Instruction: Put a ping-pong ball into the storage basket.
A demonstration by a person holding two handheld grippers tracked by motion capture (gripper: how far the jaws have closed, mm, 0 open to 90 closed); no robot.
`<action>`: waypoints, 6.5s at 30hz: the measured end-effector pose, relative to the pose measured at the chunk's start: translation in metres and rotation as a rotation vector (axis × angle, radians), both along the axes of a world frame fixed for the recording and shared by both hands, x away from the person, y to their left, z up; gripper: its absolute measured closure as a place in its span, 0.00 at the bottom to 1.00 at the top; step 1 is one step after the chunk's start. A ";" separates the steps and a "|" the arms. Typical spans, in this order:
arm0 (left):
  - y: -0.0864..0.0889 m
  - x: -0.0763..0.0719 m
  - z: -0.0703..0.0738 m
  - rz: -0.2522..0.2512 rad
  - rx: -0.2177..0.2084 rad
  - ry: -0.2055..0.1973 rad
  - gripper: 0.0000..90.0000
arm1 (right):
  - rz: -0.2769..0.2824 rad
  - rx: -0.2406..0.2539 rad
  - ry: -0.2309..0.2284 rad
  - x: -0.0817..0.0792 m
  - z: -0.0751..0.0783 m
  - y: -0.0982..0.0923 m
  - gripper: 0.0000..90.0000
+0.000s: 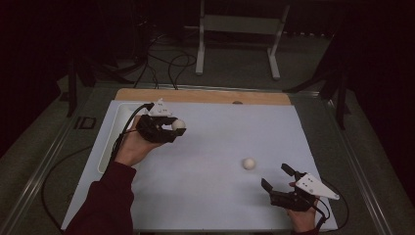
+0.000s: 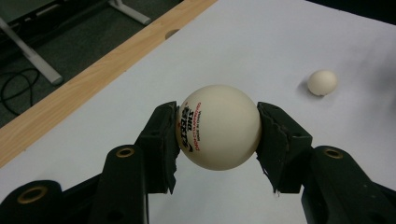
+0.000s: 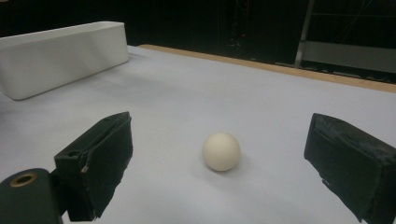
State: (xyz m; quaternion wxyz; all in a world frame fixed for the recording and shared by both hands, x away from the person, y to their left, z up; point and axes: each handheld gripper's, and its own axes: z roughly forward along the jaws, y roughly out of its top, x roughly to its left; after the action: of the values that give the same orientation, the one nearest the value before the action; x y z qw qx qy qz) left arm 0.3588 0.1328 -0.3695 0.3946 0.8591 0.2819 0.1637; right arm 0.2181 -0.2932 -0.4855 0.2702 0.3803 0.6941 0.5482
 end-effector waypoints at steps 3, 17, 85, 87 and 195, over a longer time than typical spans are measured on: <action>0.003 -0.001 0.000 0.004 -0.003 -0.001 0.57 | -0.001 0.001 0.000 0.000 0.000 0.000 0.08; 0.009 -0.002 0.001 0.004 -0.002 -0.009 0.57 | -0.002 0.001 0.000 0.000 0.000 0.000 0.08; 0.056 -0.018 -0.001 -0.001 -0.049 -0.029 0.57 | 0.003 -0.001 0.001 0.000 0.000 0.001 0.08; 0.058 -0.018 -0.001 0.001 -0.050 -0.029 0.57 | 0.002 -0.001 0.001 0.000 -0.001 0.001 0.08; 0.159 -0.056 -0.017 0.246 -0.041 -0.041 0.15 | -0.005 -0.004 0.004 0.000 -0.001 0.001 0.08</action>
State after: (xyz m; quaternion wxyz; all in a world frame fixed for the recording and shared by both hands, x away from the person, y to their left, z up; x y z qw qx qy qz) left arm 0.3029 0.2915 -0.3861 0.3948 0.8061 0.3804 0.2228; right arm 0.2182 -0.2918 -0.4860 0.2710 0.3825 0.6949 0.5453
